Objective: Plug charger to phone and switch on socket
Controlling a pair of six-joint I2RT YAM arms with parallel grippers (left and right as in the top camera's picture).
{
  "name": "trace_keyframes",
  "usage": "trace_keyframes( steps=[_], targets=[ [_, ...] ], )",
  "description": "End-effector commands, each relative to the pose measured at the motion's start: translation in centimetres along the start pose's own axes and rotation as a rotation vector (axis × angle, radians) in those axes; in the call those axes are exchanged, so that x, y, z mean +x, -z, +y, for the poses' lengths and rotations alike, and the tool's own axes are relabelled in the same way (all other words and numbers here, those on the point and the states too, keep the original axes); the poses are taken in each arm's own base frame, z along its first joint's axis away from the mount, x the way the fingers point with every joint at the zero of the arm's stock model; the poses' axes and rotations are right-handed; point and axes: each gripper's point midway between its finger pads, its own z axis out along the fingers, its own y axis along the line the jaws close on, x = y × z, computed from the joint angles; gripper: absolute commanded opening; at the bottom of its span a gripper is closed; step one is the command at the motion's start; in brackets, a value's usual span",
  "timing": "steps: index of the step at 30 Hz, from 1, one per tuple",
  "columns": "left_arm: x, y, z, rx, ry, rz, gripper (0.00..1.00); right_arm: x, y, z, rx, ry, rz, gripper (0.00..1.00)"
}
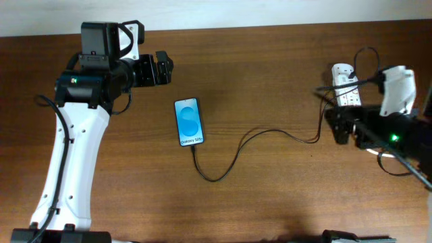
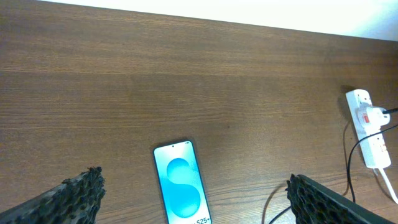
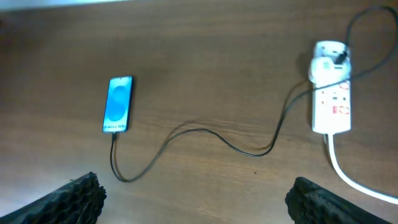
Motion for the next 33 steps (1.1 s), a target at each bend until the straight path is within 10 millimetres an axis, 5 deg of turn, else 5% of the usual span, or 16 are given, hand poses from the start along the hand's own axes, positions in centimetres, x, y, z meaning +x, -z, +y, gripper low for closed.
trace_keyframes(
  steps=[1, 8, 12, 18, 27, 33],
  targets=[
    [-0.4, 0.8, 0.1, -0.008, -0.01, -0.022, 0.99, 0.2, -0.5, 0.8, -0.01, 0.094, 0.007, 0.98],
    [-0.4, 0.8, 0.1, -0.008, -0.01, -0.022, 0.99, -0.8, -2.6, 0.4, 0.077, 0.27, -0.375, 0.98],
    [-0.4, 0.8, 0.1, -0.008, -0.01, -0.022, 0.99, 2.6, -5.0, -0.7, 0.111, 0.337, -0.659, 0.98],
    [-0.5, 0.8, 0.1, -0.008, -0.01, -0.022, 0.99, 8.3, -8.6, -1.4, 0.121, 0.38, -0.849, 0.98],
    [-0.4, 0.8, 0.1, -0.008, -0.01, -0.022, 0.99, 13.9, -13.8, -3.1, 0.125, 0.359, -0.751, 0.98],
    [-0.5, 0.8, 0.1, -0.008, -0.01, -0.022, 0.99, 14.2, -14.1, -3.2, 0.126, 0.356, -0.732, 0.98]
  ],
)
